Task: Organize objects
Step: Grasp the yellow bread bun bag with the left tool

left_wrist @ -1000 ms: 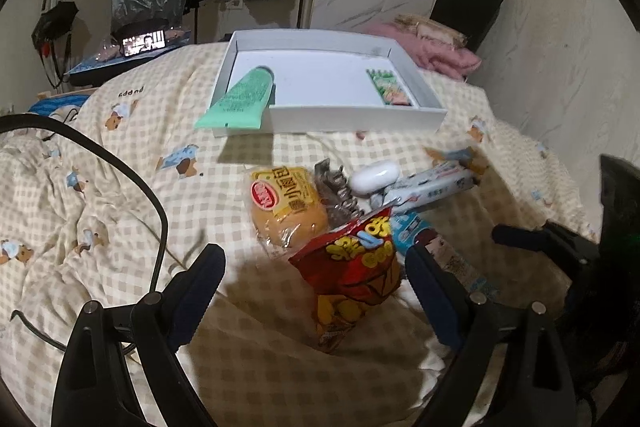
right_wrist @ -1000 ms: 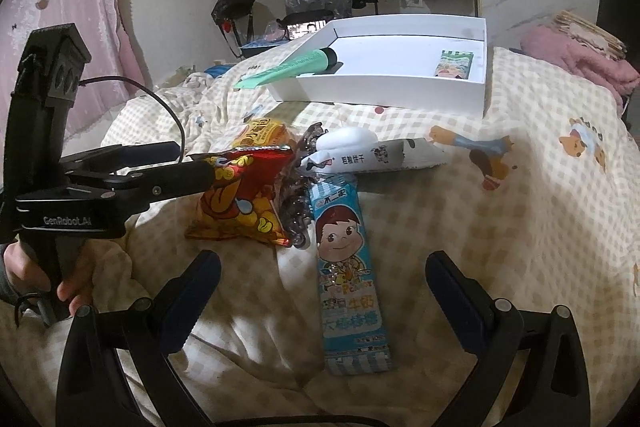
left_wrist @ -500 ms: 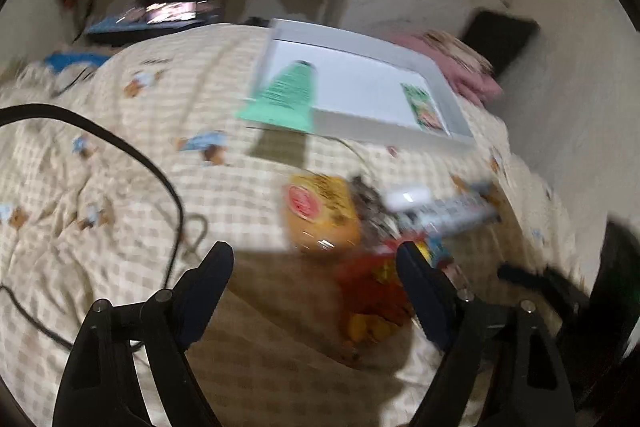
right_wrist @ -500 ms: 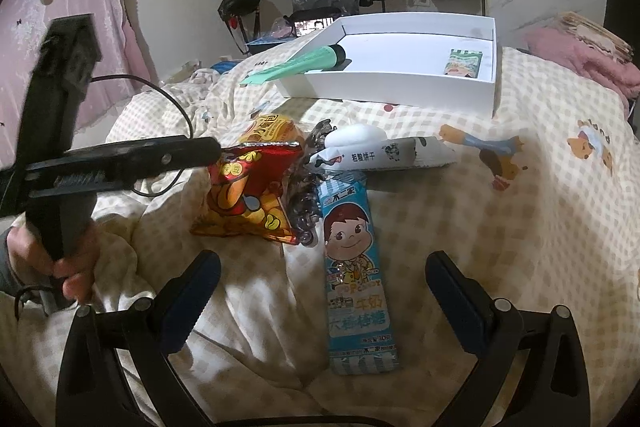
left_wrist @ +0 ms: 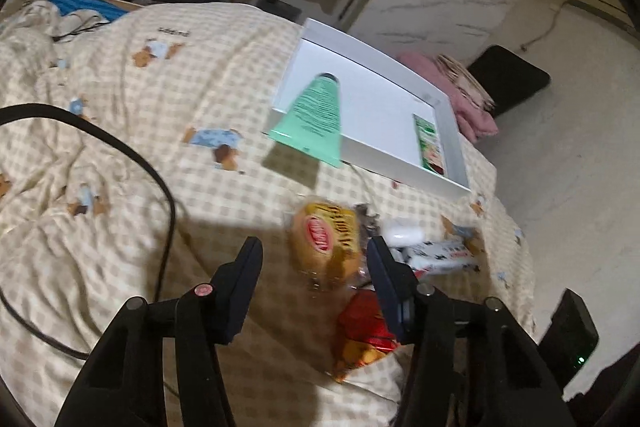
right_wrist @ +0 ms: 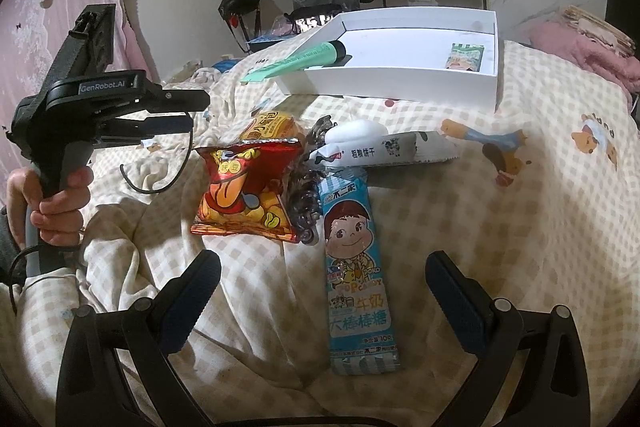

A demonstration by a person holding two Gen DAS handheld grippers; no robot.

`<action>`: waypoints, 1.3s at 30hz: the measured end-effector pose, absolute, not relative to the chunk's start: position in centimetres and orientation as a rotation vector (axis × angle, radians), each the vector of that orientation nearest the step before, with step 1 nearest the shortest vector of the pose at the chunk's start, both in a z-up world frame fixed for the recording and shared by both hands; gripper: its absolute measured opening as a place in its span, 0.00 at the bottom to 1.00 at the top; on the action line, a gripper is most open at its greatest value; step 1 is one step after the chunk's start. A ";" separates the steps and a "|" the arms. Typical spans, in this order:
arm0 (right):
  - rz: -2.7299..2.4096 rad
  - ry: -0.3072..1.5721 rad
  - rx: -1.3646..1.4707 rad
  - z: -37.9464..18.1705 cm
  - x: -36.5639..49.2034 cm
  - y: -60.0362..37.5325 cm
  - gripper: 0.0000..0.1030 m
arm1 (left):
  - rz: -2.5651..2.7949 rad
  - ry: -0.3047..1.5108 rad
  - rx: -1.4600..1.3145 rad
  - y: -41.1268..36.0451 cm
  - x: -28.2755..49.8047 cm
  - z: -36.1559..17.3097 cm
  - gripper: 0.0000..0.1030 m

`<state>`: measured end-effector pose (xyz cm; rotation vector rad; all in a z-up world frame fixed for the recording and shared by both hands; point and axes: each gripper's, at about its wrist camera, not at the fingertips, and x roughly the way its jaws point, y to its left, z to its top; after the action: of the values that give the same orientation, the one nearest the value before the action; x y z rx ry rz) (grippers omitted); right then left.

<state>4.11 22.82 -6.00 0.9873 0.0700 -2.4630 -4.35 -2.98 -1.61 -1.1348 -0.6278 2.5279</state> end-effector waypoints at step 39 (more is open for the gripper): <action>-2.444 0.044 1.007 -6.1 4.0 22.9 1.00 | 2.449 -0.443 -1.637 3.5 -12.1 -4.9 0.76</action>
<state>4.04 22.95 -6.11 1.0071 0.0445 -2.4437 -12.13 3.49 -4.94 -1.6369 -0.4432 2.4495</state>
